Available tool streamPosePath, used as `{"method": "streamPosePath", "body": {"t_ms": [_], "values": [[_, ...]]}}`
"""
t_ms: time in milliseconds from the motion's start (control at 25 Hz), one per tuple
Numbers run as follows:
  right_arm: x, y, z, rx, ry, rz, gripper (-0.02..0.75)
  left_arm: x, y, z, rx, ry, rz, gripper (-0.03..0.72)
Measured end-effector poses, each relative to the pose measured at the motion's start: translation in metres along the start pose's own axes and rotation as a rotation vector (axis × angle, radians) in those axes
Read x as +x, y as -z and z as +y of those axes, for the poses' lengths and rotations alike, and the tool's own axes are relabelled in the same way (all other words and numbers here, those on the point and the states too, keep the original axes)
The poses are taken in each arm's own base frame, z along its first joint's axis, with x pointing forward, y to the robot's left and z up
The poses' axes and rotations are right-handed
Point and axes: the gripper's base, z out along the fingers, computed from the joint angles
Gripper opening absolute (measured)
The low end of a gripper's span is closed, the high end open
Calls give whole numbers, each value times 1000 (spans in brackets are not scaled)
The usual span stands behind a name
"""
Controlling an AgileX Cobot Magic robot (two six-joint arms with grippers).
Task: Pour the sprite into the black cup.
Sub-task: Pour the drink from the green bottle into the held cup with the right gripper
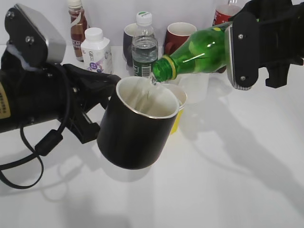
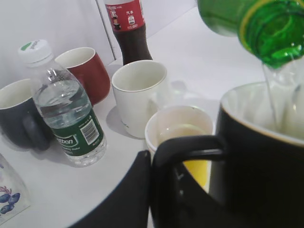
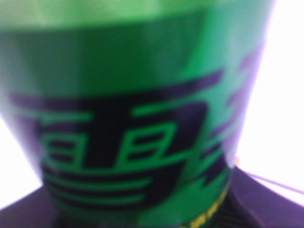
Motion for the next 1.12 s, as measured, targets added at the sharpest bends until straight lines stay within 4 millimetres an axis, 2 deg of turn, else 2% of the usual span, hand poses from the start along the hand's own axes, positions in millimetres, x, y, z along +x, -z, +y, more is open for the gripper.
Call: {"method": "streamPosePath", "body": {"t_ms": [760, 1120], "values": [[-1, 0, -1, 8, 73, -7, 386, 0, 0, 0, 0, 1, 2, 50], [-4, 0, -1, 12, -39, -49, 386, 0, 0, 0, 0, 0, 2, 50]]}}
